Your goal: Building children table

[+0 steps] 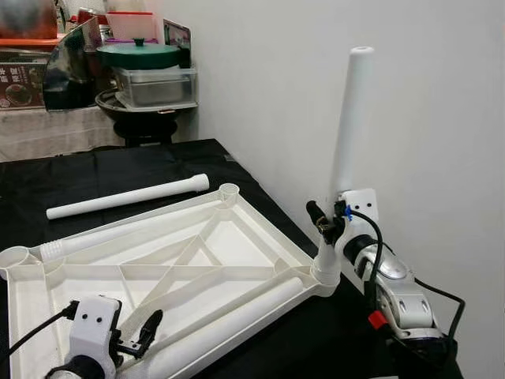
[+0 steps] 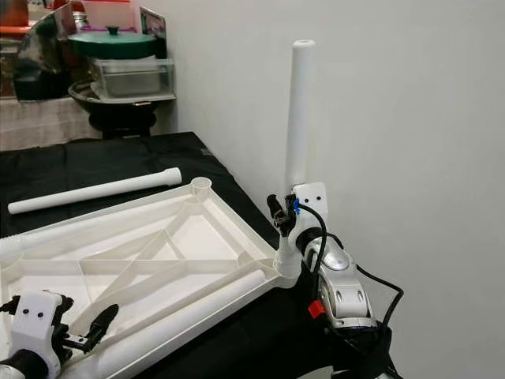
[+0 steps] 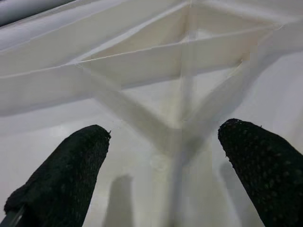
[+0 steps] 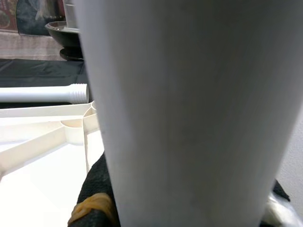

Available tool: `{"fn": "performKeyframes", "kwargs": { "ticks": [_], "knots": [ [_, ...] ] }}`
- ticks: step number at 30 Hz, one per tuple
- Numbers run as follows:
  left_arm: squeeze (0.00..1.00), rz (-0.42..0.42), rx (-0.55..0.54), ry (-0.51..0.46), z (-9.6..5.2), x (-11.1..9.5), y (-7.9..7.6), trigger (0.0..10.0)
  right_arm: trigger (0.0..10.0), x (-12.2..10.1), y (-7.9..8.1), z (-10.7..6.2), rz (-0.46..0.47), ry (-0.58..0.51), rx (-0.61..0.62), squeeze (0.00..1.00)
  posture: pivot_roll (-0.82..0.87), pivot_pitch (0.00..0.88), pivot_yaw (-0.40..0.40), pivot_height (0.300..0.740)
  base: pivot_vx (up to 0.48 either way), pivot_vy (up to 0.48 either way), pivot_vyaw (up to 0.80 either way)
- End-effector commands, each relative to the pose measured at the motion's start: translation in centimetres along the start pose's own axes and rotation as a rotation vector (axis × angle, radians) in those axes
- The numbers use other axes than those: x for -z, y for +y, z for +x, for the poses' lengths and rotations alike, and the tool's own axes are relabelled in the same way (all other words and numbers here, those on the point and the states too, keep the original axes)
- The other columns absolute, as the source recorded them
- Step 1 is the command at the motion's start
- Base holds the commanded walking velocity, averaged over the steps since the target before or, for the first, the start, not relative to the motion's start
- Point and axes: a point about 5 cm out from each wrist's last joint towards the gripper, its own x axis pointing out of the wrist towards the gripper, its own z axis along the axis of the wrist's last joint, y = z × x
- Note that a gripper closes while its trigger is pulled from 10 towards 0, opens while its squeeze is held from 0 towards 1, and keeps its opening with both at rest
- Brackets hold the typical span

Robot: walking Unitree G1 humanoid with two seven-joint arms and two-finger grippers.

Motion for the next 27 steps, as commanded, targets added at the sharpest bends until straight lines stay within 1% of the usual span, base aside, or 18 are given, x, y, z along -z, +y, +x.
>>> {"fn": "performKeyframes", "kwargs": {
  "ticks": [1, 2, 4, 5, 6, 7, 8, 9, 11, 13, 15, 16, 17, 19, 21, 23, 27],
  "knots": [
    [0.0, 0.02, -0.027, 0.05, 0.0, 0.5, 0.7, 10.0, 10.0, 4.3, 1.3, -0.3, 0.085, 0.179, -0.052, 0.0, 0.14, 0.0, -0.072, 0.74, 0.0, 0.0, 0.0],
    [0.0, 0.044, -0.037, 0.054, 0.1, 0.3, 1.3, 10.0, 10.0, 4.4, 1.3, -0.3, 0.086, 0.18, -0.052, 0.0, 0.14, 0.0, -0.068, 0.74, 0.0, 0.0, 0.0],
    [0.0, 0.057, -0.04, 0.054, 0.1, 0.1, 1.6, 10.0, 10.0, 4.4, 1.3, -0.3, 0.086, 0.181, -0.051, 0.0, 0.14, 0.0, -0.068, 0.74, 0.0, 0.0, 0.0],
    [0.0, 0.072, -0.048, 0.063, 0.1, -0.1, 2.0, 10.0, 10.0, 4.5, 1.3, -0.4, 0.087, 0.183, -0.051, 0.0, 0.14, 0.0, -0.067, 0.74, 0.0, 0.0, 0.0],
    [0.0, 0.095, -0.069, 0.074, 0.1, -0.5, 2.8, 10.0, 10.0, 4.6, 1.3, -0.4, 0.091, 0.187, -0.051, 0.0, 0.14, 0.0, -0.067, 0.74, 0.0, 0.0, 0.0],
    [0.0, 0.095, -0.069, 0.074, 0.1, -0.5, 2.8, 10.0, 10.0, 4.6, 1.3, -0.4, 0.091, 0.187, -0.051, 0.0, 0.14, 0.0, -0.067, 0.74, 0.0, 0.0, 0.0],
    [0.0, 0.105, -0.079, 0.074, 0.1, -0.8, 3.1, 10.0, 10.0, 4.6, 1.3, -0.4, 0.093, 0.188, -0.051, 0.0, 0.14, 0.0, -0.067, 0.74, 0.0, 0.0, 0.0],
    [0.0, 0.126, -0.088, 0.055, 0.2, -1.3, 3.8, 10.0, 10.0, 4.7, 1.4, -0.4, 0.095, 0.191, -0.053, 0.0, 0.14, 0.0, -0.067, 0.74, 0.0, 0.0, 0.0],
    [0.0, 0.147, -0.091, 0.048, 0.2, -1.6, 4.2, 10.0, 10.0, 4.8, 1.5, -0.4, 0.099, 0.193, -0.055, 0.0, 0.14, 0.0, -0.067, 0.74, 0.0, 0.0, 0.0],
    [0.0, 0.159, -0.093, 0.05, 0.3, -1.6, 4.5, 10.0, 10.0, 4.8, 1.5, -0.4, 0.101, 0.195, -0.057, 0.0, 0.14, 0.0, -0.067, 0.74, 0.0, 0.0, 0.0],
    [0.0, 0.195, -0.093, 0.062, 0.4, -1.5, 5.0, 10.0, 10.0, 4.8, 1.6, -0.4, 0.103, 0.197, -0.06, 0.0, 0.14, 0.0, -0.063, 0.74, 0.0, 0.0, 0.0],
    [0.0, 0.195, -0.093, 0.062, 0.4, -1.5, 5.0, 10.0, 10.0, 4.8, 1.6, -0.4, 0.103, 0.197, -0.06, 0.0, 0.14, 0.0, -0.063, 0.74, 0.0, 0.0, 0.0],
    [0.0, 0.21, -0.093, 0.069, 0.5, -1.4, 5.4, 10.0, 10.0, 4.8, 1.7, -0.4, 0.104, 0.197, -0.063, 0.0, 0.14, 0.0, -0.061, 0.74, 0.0, 0.0, 0.0],
    [0.0, 0.212, -0.094, 0.071, 0.5, -1.4, 5.6, 10.0, 10.0, 4.8, 1.7, -0.4, 0.105, 0.198, -0.065, 0.0, 0.14, 0.0, -0.061, 0.74, 0.0, 0.0, 0.0],
    [0.0, 0.216, -0.101, 0.086, 0.6, -1.2, 6.2, 10.0, 10.0, 4.9, 1.7, -0.6, 0.107, 0.201, -0.068, 0.0, 0.13, 0.0, -0.057, 0.74, 0.0, 0.0, 0.0],
    [0.0, 0.189, -0.094, 0.081, 0.9, -1.3, 5.9, 10.0, 10.0, 5.0, 1.6, -0.7, 0.107, 0.204, -0.068, 0.0, 0.13, 0.0, -0.055, 0.74, 0.0, 0.0, 0.0],
    [0.0, 0.148, -0.033, 0.025, 1.5, -2.3, 4.4, 10.0, 10.0, 5.1, 1.6, -0.8, 0.107, 0.206, -0.069, 0.0, 0.12, 0.0, -0.052, 0.74, 0.0, 0.0, 0.0]
  ]
}}
